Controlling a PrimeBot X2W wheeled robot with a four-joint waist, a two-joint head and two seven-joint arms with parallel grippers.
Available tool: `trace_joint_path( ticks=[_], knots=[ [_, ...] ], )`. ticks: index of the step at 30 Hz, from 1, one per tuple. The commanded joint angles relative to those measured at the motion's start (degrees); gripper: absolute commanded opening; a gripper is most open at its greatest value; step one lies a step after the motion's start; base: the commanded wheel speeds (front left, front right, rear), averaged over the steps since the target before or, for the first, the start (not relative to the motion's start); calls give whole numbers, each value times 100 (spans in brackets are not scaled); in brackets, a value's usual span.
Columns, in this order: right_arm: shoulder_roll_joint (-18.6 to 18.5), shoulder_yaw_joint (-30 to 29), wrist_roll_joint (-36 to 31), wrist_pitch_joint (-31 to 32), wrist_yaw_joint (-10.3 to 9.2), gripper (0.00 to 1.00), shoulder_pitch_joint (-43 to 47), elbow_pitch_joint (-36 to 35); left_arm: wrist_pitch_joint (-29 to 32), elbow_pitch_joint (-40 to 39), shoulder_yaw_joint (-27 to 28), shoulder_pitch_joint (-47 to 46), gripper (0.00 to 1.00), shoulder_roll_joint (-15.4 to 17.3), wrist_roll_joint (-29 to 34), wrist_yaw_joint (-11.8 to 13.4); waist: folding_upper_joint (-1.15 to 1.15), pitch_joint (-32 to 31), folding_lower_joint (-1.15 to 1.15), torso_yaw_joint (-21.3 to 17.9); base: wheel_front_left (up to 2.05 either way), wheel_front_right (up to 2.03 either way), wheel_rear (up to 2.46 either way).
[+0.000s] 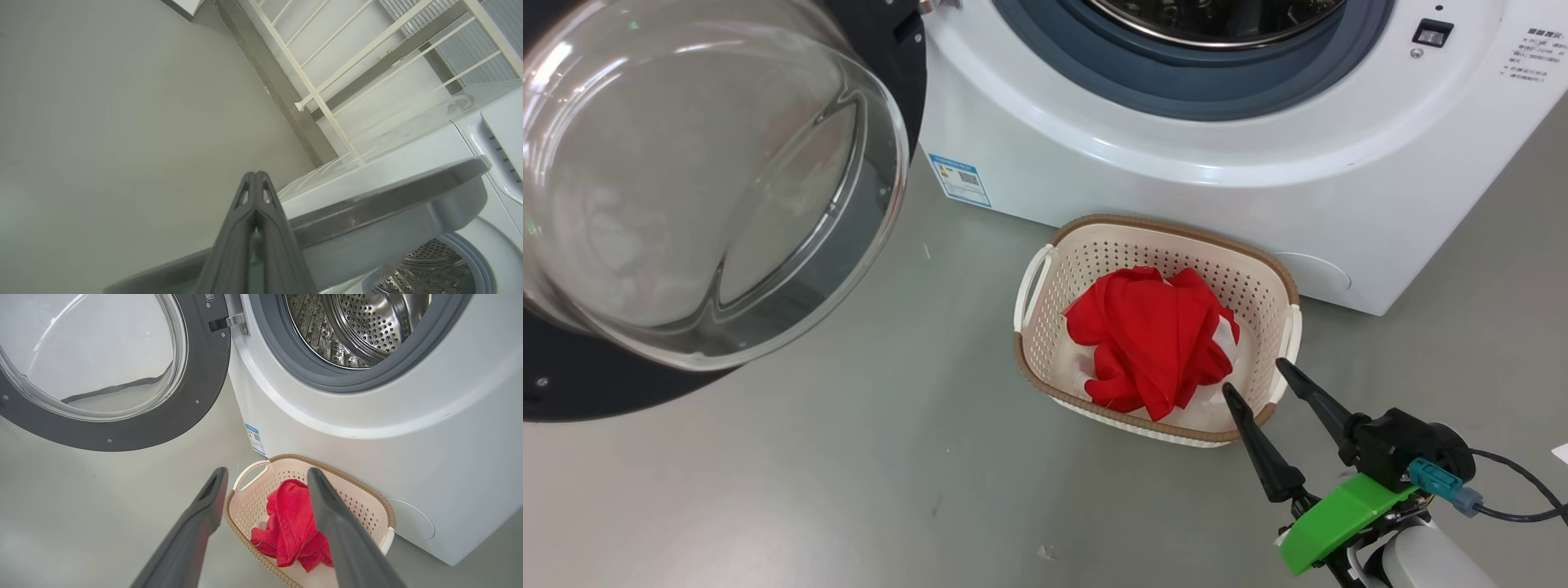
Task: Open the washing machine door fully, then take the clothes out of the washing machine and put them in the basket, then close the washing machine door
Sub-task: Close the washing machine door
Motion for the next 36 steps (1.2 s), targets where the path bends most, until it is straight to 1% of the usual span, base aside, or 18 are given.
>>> trace_joint_path(
  ticks=[1,9,13,17,25,26,31,36],
  knots=[
    [-20,90,-40,-37,28,100,-125,-124,97,-63,119,-91,0,514,-75,-37,0,15,0,-13,0,0,0],
    [2,71,-54,-37,28,100,-124,-116,858,-8,62,94,0,496,-361,-37,0,-18,0,-30,0,0,0],
    [14,45,-51,-37,28,100,-104,-110,1270,-200,-2,253,0,466,-489,-37,0,-86,0,-14,0,0,0],
    [33,16,-38,-37,28,100,-50,-106,1497,-479,-65,478,0,432,-564,-37,0,-195,0,17,0,0,0],
    [103,-12,6,-37,28,100,81,-110,1840,-1238,-157,1029,0,331,-759,-37,0,-474,0,14,0,0,0],
    [113,-24,19,-37,28,100,120,-117,1905,-1476,-153,1191,0,322,-820,-37,0,-547,0,6,0,0,0],
    [124,-54,57,-37,28,100,238,-144,2025,-2079,-116,1604,0,330,-953,-37,0,-711,0,-15,0,0,0],
    [143,-126,65,-37,28,100,335,-176,2119,-2792,-114,2082,0,257,-1062,-37,0,-819,0,-38,0,0,0]
  ],
)
